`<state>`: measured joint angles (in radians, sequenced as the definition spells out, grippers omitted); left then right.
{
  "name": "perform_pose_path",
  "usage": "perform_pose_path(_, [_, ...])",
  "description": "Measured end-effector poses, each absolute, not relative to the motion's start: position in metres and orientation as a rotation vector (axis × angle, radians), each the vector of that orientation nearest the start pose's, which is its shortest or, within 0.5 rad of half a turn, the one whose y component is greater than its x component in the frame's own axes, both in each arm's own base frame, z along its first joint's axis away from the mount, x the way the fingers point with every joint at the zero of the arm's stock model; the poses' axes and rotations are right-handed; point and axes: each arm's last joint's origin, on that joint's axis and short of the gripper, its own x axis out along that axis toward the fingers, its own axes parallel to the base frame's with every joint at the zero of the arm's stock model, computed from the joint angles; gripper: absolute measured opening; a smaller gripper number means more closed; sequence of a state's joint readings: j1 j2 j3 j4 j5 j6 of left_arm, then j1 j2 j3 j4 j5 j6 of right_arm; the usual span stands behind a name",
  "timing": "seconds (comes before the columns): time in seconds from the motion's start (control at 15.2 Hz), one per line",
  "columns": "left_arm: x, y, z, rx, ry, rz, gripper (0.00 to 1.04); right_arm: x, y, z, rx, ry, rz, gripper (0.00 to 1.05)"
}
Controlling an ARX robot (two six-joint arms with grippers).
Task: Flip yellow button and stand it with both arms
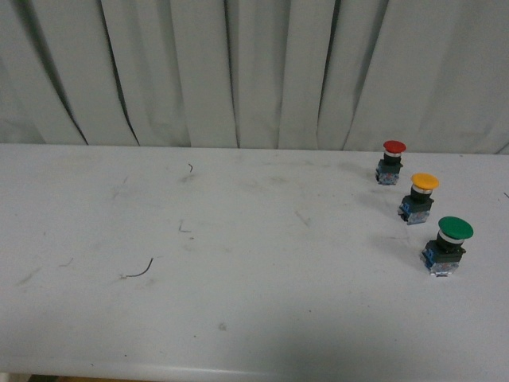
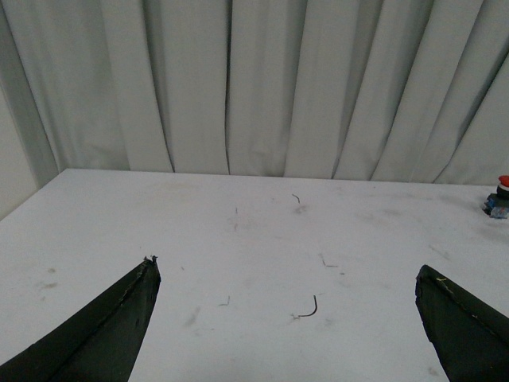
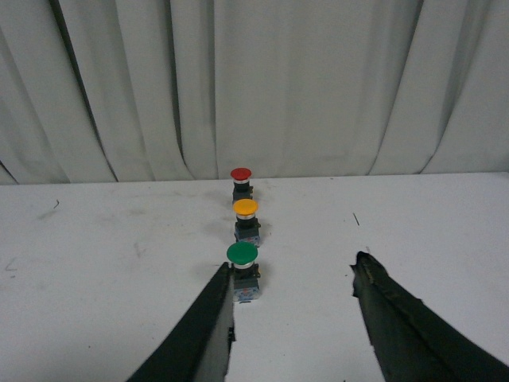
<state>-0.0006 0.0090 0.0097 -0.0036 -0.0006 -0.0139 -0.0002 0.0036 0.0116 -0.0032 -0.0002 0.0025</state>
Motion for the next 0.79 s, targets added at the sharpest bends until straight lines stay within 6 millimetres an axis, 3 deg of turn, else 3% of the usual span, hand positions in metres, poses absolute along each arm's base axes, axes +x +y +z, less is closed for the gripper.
perform_pose_path(0.07, [0.0977,0.0000,0.1658,-0.014,0.003,0.000,0.98,0.0972,0.0000,0.1669,0.002,-0.005,0.000,0.50])
perform_pose_path(0.33, [0.0977,0.0000,0.1658,-0.014,0.002,0.000,0.98,0.0972,0.0000,0.1669,0.002,-0.005,0.000,0.99])
perform_pose_path(0.79, [0.0977,0.0000,0.1658,-0.014,0.002,0.000,0.98,0.0972,0.0000,0.1669,0.002,-0.005,0.000,0.98])
